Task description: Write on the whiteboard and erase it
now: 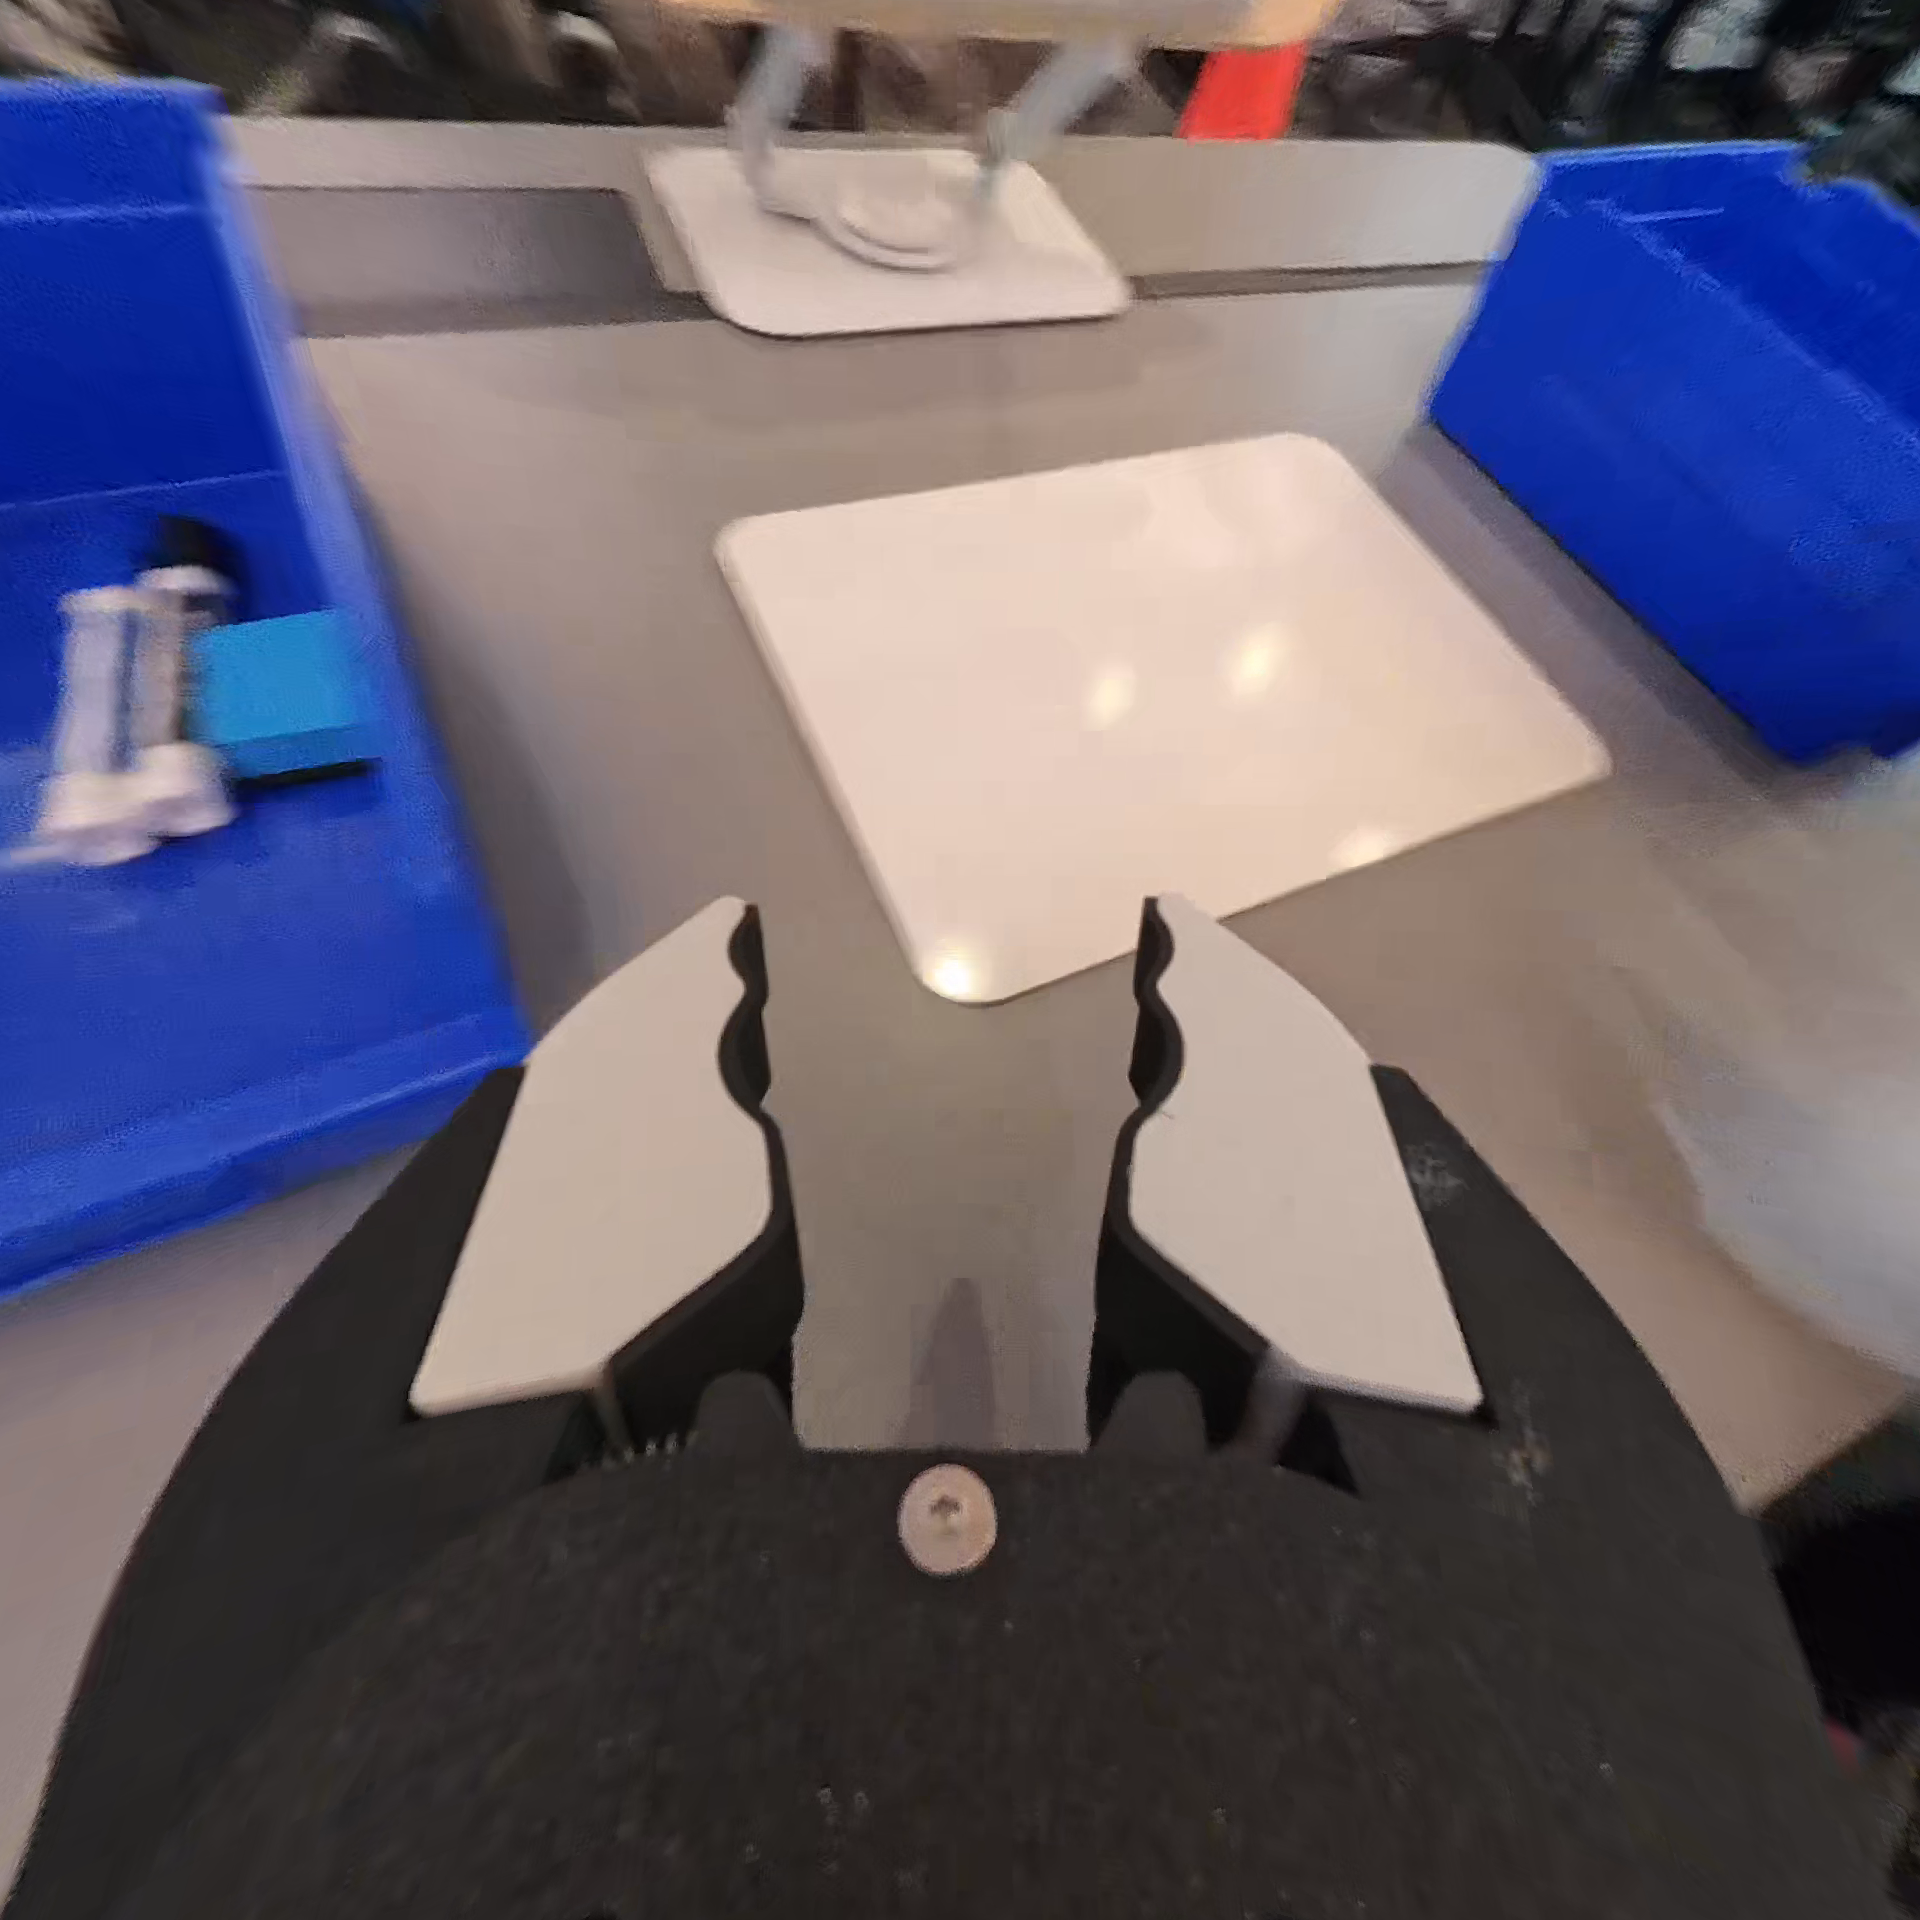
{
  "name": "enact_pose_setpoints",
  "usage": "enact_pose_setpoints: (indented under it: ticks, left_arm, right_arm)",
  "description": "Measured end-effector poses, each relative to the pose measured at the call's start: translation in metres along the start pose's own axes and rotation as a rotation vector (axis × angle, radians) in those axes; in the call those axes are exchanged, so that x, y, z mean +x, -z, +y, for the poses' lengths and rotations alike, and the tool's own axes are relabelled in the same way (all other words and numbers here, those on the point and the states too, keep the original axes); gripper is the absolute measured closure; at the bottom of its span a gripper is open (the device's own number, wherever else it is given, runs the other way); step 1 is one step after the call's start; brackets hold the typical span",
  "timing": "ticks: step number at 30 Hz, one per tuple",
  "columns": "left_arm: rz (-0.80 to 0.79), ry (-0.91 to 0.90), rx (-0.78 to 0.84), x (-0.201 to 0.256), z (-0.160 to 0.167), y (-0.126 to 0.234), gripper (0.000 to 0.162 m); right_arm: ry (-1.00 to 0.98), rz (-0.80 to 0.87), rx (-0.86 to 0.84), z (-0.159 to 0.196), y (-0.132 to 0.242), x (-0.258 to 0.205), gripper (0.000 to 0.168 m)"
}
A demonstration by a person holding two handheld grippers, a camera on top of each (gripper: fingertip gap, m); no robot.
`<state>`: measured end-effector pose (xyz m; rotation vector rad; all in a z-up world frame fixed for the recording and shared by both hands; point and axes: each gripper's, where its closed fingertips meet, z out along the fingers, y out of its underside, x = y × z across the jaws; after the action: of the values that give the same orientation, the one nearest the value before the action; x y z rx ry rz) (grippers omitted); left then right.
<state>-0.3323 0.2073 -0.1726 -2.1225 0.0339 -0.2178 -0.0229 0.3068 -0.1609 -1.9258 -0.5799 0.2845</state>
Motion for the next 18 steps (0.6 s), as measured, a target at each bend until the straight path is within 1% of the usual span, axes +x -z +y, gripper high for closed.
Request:
enact_pose_setpoints:
  ticks: [2,4,6,8,9,10,11,14,15,17,18]
  left_arm:
    - [-0.144,-0.033,-0.039,-0.036,0.011,0.006,0.089]
    - [-0.253,-0.073,-0.121,-0.073,0.029,-0.003,0.081]
    - [-0.265,-0.06,-0.158,-0.095,0.039,-0.017,0.08]
    - [-0.219,-0.012,-0.165,-0.104,0.044,-0.033,0.084]
    - [-0.211,0.009,-0.151,-0.106,0.042,-0.036,0.095]
    - [-0.209,0.014,-0.143,-0.108,0.04,-0.038,0.112]
    - [-0.212,0.003,-0.149,-0.108,0.04,-0.038,0.136]
    - [-0.285,-0.011,-0.171,-0.113,0.042,-0.031,0.152]
    - [-0.328,-0.015,-0.178,-0.117,0.044,-0.027,0.155]
    - [-0.378,-0.016,-0.176,-0.12,0.049,-0.018,0.157]
    - [-0.371,0.002,-0.172,-0.119,0.051,-0.014,0.157]
  right_arm:
    - [-0.026,0.11,0.04,-0.002,0.026,0.037,0.103]
    - [-0.055,0.192,0.021,0.014,0.034,0.072,0.102]
    - [-0.087,0.207,-0.04,0.036,0.027,0.091,0.098]
    - [-0.139,0.156,-0.061,0.05,0.016,0.091,0.099]
    - [-0.161,0.13,-0.065,0.055,0.011,0.089,0.1]
    - [-0.172,0.123,-0.07,0.06,0.006,0.088,0.104]
    - [-0.173,0.137,-0.069,0.063,0.002,0.089,0.116]
    - [-0.137,0.205,-0.095,0.073,-0.008,0.092,0.157]
    - [-0.13,0.216,-0.096,0.074,-0.008,0.091,0.166]
    - [-0.143,0.256,-0.083,0.075,-0.007,0.092,0.165]
    - [-0.14,0.272,-0.085,0.076,-0.007,0.091,0.164]
